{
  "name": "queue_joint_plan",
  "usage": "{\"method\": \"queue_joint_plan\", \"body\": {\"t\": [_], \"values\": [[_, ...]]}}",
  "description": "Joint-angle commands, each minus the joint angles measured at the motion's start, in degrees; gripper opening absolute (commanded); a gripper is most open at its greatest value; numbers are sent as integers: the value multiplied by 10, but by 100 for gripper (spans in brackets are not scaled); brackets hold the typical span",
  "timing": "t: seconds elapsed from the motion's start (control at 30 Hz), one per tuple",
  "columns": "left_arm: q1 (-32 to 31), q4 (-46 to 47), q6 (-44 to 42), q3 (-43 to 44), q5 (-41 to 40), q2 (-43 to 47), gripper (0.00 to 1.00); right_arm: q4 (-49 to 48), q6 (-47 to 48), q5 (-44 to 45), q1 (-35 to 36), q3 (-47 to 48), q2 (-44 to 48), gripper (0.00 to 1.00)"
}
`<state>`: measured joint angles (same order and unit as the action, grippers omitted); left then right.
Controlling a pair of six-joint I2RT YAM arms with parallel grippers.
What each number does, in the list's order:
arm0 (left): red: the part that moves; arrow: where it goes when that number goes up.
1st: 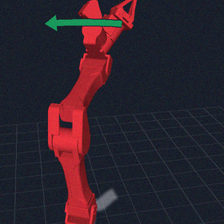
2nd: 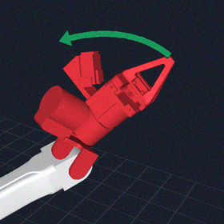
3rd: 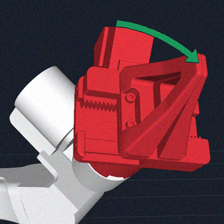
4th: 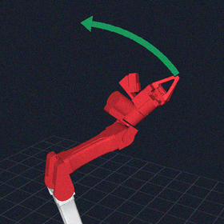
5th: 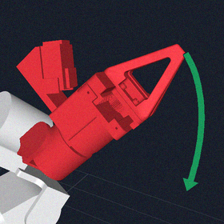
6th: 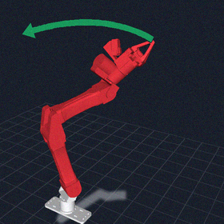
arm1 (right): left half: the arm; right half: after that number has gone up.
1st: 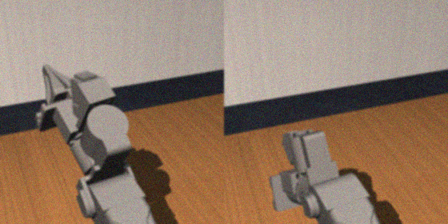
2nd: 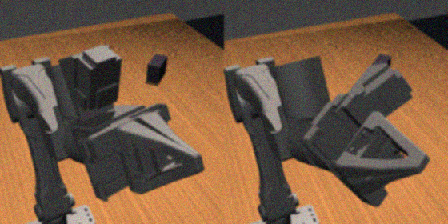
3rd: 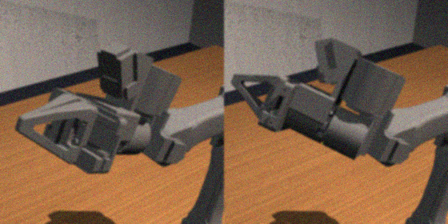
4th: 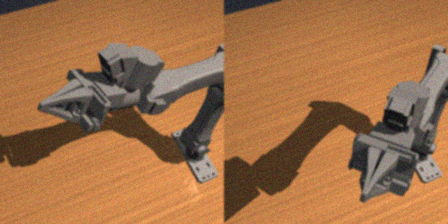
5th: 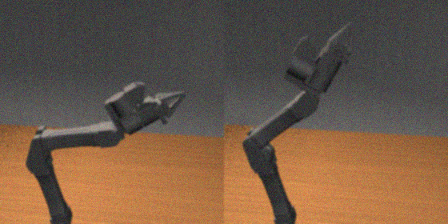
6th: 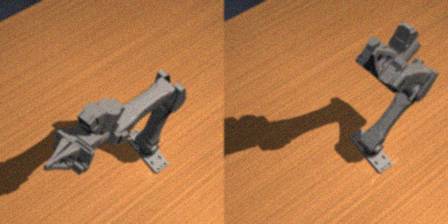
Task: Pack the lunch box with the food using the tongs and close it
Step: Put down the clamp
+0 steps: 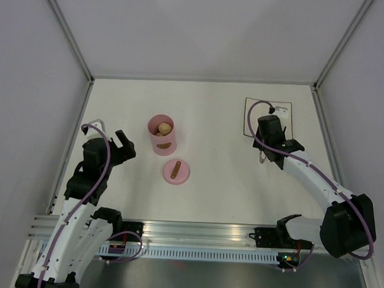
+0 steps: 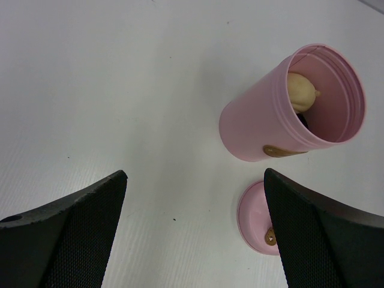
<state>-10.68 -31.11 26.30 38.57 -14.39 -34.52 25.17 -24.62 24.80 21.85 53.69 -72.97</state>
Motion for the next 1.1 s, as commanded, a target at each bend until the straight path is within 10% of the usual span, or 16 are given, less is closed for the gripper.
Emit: {"method": "queue_joint_plan", "body": {"t": [0.0, 0.53, 1.07], "values": [[2, 25, -6, -2, 11, 2, 100, -113, -13, 48, -15, -57, 21, 54], [2, 29, -10, -3, 15, 2, 100, -238, -27, 2, -45, -183, -41, 59], [2, 23, -12, -3, 41, 30, 100, -161, -10, -66, -72, -130, -100, 88]]}}
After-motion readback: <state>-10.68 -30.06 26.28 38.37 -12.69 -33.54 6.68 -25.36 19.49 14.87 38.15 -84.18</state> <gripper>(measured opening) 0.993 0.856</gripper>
